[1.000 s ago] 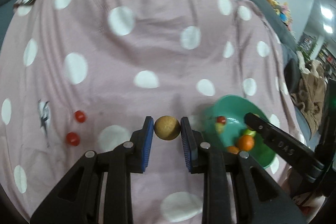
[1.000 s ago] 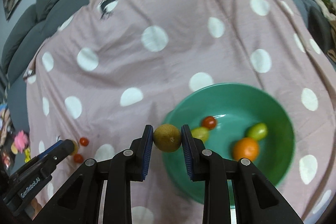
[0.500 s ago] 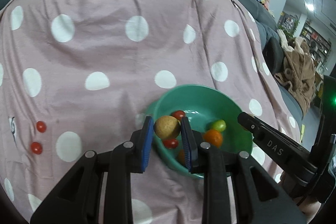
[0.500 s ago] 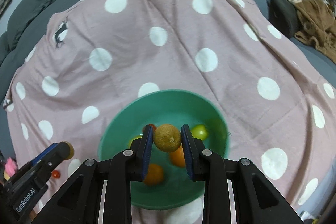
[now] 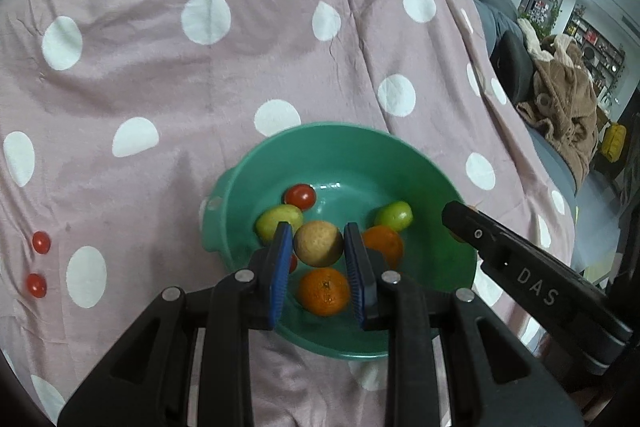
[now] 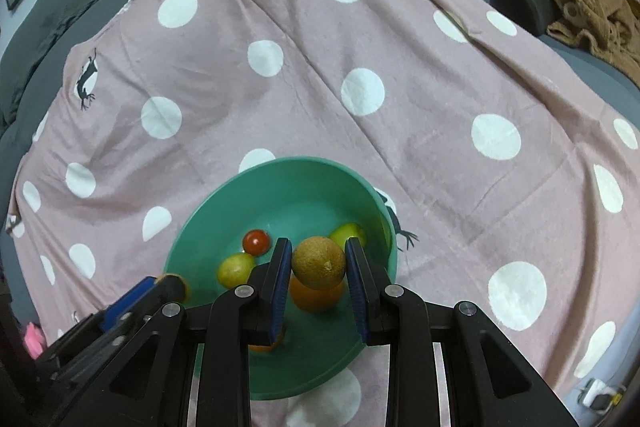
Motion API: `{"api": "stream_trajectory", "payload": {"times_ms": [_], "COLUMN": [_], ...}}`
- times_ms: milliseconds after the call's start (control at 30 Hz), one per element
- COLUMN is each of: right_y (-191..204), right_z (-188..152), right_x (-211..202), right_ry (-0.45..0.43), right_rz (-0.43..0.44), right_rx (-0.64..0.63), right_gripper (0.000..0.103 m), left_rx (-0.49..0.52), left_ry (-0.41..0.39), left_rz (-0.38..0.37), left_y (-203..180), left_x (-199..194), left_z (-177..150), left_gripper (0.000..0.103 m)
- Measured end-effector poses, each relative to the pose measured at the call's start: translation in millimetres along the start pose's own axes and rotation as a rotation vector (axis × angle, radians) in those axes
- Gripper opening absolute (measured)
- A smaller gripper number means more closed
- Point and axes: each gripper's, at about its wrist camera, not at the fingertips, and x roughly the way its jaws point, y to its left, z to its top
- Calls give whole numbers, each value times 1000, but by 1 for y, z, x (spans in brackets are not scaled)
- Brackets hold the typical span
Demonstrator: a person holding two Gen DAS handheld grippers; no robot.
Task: Organize fruits
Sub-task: 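Carry the yellow fruits in both grippers over the green bowl, then open both grippers over the bowl, dropping the yellow fruits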
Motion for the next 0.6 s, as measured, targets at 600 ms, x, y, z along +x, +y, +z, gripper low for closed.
{"api": "stream_trajectory", "payload": {"times_ms": [600], "right_y": [5], "right_z": [-2], "right_x": [11], "right_ry": [33], "right_rz": [-6], "right_rx": [-51], "right_gripper": [30], "left_rx": [61], "left_ry": [-2], "left_rz": [-19], "left_y": [-11], "left_x": [2], "left_z": [-11], "left_gripper": [38]}}
